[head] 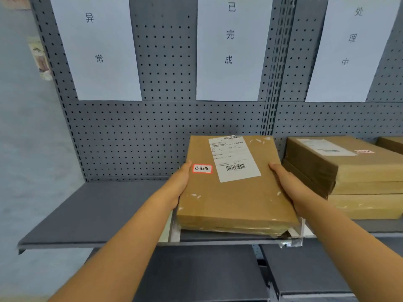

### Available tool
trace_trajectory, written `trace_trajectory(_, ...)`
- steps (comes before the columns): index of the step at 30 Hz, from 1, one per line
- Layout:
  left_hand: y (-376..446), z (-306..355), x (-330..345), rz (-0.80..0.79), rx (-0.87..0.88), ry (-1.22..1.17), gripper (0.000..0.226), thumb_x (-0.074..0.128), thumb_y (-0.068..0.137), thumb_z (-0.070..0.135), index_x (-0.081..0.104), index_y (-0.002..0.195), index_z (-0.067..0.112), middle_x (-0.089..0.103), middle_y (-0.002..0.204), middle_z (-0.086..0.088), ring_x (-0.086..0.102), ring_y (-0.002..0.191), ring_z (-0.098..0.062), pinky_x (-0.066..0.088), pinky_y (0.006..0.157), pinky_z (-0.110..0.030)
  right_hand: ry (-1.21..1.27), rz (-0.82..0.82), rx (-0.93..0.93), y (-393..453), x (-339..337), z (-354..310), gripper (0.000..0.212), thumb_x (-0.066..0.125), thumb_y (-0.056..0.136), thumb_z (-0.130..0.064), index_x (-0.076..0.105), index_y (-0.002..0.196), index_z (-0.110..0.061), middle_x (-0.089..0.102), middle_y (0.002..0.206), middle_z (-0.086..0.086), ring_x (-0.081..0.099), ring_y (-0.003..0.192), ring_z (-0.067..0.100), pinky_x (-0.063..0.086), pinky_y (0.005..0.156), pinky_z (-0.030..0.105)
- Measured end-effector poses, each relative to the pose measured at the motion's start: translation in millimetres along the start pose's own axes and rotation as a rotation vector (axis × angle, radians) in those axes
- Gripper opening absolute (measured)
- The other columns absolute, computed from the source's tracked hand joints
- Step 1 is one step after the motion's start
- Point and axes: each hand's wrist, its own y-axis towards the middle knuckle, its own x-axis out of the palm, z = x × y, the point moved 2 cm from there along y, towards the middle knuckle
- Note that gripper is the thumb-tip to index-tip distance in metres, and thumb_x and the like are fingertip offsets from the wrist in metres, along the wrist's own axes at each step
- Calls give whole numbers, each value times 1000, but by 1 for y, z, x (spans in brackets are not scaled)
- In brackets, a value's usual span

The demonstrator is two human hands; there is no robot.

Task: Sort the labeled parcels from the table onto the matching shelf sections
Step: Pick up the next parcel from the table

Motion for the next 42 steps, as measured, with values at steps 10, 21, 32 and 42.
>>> trace_trajectory(10,71,-23,6,126,-139,-5,43,33,106,45,66,94,21,75,68,-4,70,66,-22,55,58,-31,-65,-70,54,78,21,18,44,57,94,-51,60,124,-19,73,99,9,70,85,28,51,62,31)
trace_trajectory(21,109,-29,18,178,-131,147,38,32,106,24,66,93,13,70,53,-3,66,41,-16,48,35,-23,-221,-107,46,122,23,22,53,54,100,-42,43,142,-13,65,90,2,65,74,18,47,46,22)
trace_trajectory(32,67,14,11,317,236,639,23,44,101,18,65,107,21,62,103,6,56,107,-22,43,78,-25,-827,2,-476,100,40,-14,59,55,96,-18,32,150,-13,39,149,14,40,134,33,38,108,42)
trace_trajectory(42,-75,1,-109,686,199,1326,36,44,100,27,54,130,12,60,123,-10,59,106,-31,51,87,-41,-988,-490,-1081,-8,210,-49,49,46,101,-23,38,149,-19,48,144,6,41,133,28,38,107,41)
